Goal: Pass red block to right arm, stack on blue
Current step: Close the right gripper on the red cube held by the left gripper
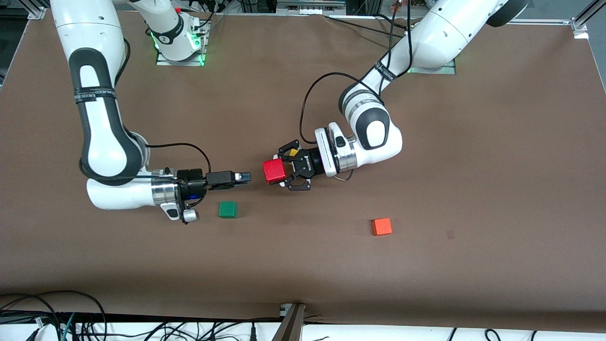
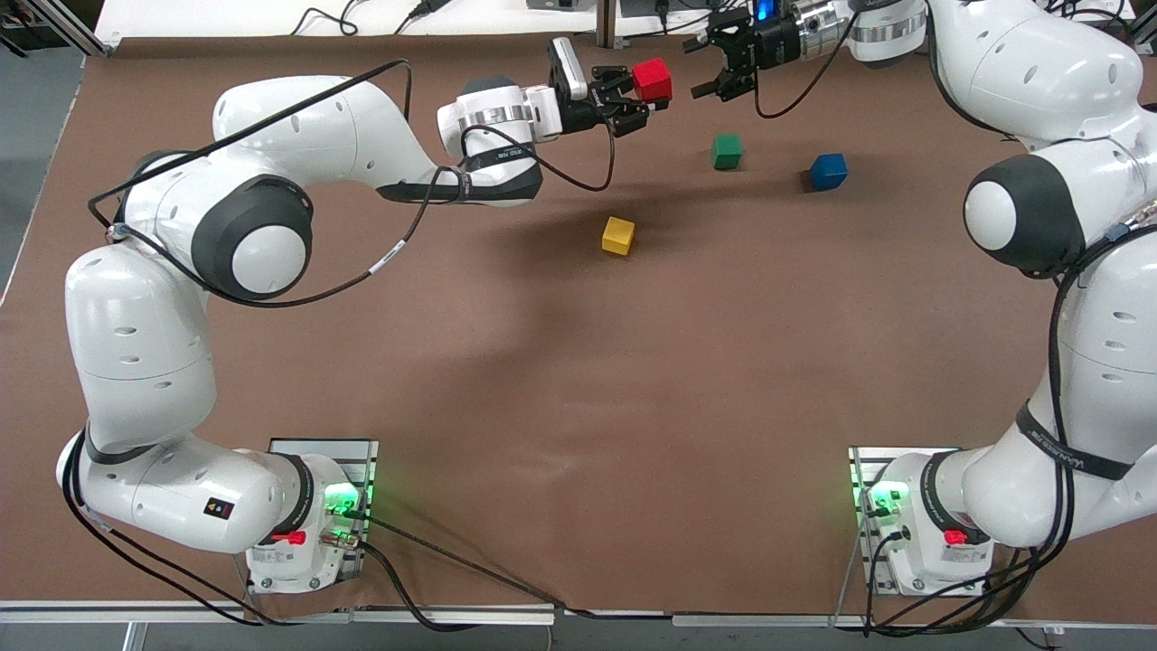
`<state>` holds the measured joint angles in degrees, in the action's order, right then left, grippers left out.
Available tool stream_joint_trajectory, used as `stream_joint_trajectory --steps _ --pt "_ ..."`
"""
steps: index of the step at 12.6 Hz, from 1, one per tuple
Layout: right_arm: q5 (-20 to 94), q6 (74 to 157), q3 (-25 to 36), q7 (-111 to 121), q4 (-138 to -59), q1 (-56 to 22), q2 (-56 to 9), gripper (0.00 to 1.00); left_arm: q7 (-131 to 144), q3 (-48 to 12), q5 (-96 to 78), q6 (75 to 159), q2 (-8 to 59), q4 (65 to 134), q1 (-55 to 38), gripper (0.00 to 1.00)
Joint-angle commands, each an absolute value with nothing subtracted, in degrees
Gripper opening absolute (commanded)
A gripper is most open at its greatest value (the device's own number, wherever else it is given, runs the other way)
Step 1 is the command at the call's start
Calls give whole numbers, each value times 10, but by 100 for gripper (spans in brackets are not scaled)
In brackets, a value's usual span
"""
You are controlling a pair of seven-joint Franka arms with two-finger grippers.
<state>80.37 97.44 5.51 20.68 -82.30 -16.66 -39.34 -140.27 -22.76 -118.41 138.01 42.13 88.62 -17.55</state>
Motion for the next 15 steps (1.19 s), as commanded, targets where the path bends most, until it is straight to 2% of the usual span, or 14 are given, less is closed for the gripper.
stream_joint_trajectory --steps 1,7,8,9,10,11,13,14,15 --pt "817 991 57 213 -811 -185 -397 100 -1420 -223 -1208 1388 432 866 -186 3" --pt "814 1017 57 214 -811 -212 -394 100 -1421 -222 -1208 1388 432 867 -185 3" --pt "815 1020 57 214 -812 -217 -394 94 -1421 -222 -1207 1388 432 867 -185 4" --pt "816 1020 57 214 -812 -217 -394 76 -1421 -222 -1207 1388 432 867 -185 3" --pt "814 1020 57 217 -812 -217 -394 53 -1421 -222 -1207 1388 432 867 -185 4" --pt "818 1020 57 212 -811 -217 -394 8 -1421 -222 -1208 1388 432 867 -185 4" --pt "817 1020 58 212 -811 -216 -393 0 -1421 -222 -1208 1388 431 868 -185 4" --pt "817 1020 58 211 -811 -216 -393 0 -1421 -222 -1208 1388 432 867 -185 5" --pt "817 1020 58 211 -811 -216 -392 0 -1421 -222 -1209 1388 432 870 -184 28"
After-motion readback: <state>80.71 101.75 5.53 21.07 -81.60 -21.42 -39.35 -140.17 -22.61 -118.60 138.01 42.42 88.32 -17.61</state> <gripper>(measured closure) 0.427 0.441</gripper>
